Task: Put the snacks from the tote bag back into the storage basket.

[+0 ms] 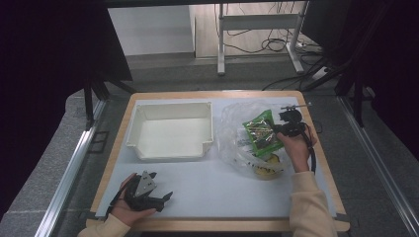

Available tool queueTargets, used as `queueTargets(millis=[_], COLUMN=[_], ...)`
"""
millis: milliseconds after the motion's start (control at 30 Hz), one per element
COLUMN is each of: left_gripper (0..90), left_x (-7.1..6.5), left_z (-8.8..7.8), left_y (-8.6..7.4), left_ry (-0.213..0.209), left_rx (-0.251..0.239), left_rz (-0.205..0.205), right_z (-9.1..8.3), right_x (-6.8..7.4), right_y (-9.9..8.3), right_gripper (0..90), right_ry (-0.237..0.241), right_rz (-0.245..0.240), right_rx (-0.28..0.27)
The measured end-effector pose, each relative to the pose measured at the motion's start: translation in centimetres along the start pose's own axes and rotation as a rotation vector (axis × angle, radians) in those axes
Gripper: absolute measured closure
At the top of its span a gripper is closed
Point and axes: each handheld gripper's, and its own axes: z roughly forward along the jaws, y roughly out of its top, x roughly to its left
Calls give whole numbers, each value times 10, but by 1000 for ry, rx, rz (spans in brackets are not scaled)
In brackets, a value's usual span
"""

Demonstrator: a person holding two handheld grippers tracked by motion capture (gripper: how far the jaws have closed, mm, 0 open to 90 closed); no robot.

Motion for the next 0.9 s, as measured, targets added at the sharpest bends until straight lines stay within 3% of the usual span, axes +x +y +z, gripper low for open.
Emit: queueTargets(millis=[333, 567, 900], left_gripper=[134, 134, 134], left_x=[-1, -2, -2], left_z=[1, 2, 2], left_y=[0, 0, 0], left_ry=[4, 2, 0], left_rx=[8, 9, 14], left_rz=[6, 9, 14], right_z=[-21, -33, -41], right_x=[-4, -5, -6], right_y=[3, 5, 6], right_gripper=[900, 900, 900], right_ry=[60, 71, 116], right_rz=[38, 41, 62], right_rx=[-83, -132, -169])
